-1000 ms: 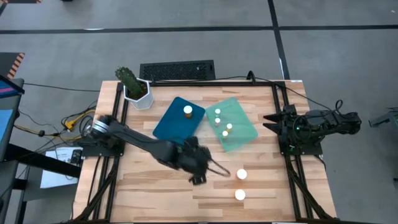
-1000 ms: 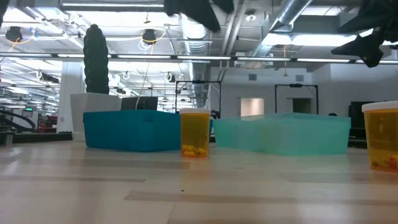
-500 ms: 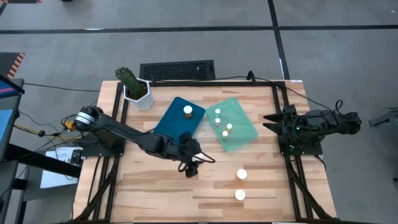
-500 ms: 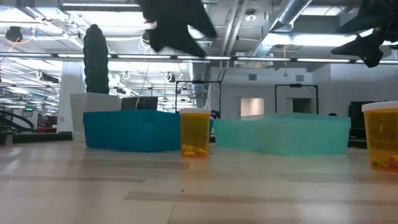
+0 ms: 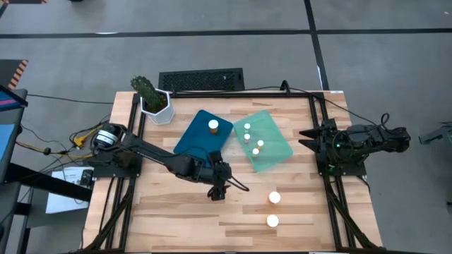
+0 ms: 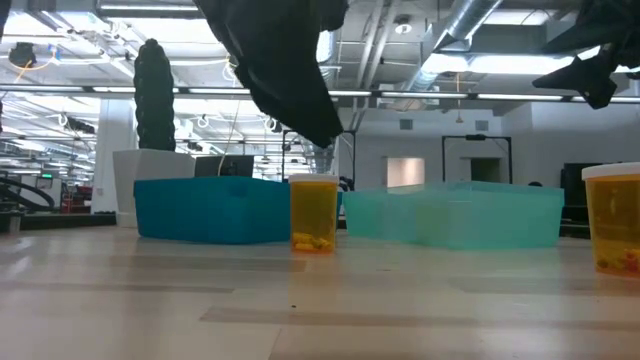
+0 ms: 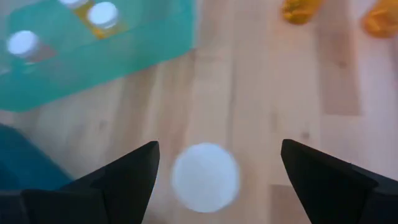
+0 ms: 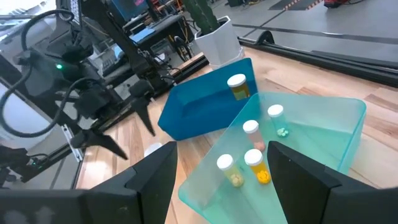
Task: Pick and place medicine bottles into bin by pill shape (circle, oval)
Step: Put the yellow pill bottle into the blue bin
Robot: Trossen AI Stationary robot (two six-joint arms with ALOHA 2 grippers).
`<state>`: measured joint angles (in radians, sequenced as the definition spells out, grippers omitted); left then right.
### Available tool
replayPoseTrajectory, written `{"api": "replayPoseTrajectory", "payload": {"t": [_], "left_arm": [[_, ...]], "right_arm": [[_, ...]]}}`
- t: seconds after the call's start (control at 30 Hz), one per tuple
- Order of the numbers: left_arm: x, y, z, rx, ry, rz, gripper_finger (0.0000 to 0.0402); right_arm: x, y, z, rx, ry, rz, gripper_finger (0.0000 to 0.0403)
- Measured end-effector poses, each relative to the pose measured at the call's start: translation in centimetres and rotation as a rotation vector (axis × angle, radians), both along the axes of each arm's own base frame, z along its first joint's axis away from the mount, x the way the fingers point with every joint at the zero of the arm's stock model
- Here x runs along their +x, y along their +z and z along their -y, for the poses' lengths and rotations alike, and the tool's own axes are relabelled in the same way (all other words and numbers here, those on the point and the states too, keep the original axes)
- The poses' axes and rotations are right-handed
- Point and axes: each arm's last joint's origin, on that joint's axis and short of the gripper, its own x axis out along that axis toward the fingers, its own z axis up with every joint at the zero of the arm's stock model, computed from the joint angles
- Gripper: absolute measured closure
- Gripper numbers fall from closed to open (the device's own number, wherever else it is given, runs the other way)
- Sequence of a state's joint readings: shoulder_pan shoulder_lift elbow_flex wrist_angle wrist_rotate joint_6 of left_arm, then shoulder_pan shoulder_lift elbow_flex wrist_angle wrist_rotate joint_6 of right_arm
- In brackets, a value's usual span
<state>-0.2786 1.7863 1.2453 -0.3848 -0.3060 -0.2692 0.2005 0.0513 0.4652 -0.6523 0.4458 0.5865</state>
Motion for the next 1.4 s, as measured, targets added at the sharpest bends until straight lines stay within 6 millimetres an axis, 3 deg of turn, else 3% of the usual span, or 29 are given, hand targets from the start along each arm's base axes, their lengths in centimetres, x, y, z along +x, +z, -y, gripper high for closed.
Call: {"api": "replayPoseTrajectory", "payload": {"t": [0.13,0.43,0.53,0.7,1.07,1.23,1.4], "left_arm": [[0.2,-0.1,-0.8,-0.019,-0.023,-0.012,0.0070],[1.1,-3.4,-0.6,-0.017,-0.068,-0.113,0.0070],[1.1,-3.7,-0.6,-0.024,-0.055,-0.119,0.0070],[1.1,-3.6,-0.6,-0.037,-0.037,-0.119,0.0086],[1.0,-3.6,-0.6,-0.050,0.006,-0.115,0.0202],[1.2,-3.0,-0.5,-0.101,0.049,-0.107,0.0202],[2.4,-0.3,-0.2,-0.140,0.081,-0.063,0.0177]], "right_arm": [[0.0,0.0,0.0,0.000,0.000,0.000,0.0143],[0.0,-0.1,0.0,-0.002,0.000,-0.007,0.0143],[0.0,-0.1,0.0,-0.002,0.000,-0.008,0.0143],[0.0,-0.1,0.0,-0.003,0.000,-0.009,0.0143],[-0.1,-0.2,0.0,-0.005,0.000,-0.023,0.0143],[0.0,-0.2,0.0,-0.006,0.000,-0.023,0.0143],[0.0,-0.2,0.0,-0.005,0.000,-0.023,0.0143]]}}
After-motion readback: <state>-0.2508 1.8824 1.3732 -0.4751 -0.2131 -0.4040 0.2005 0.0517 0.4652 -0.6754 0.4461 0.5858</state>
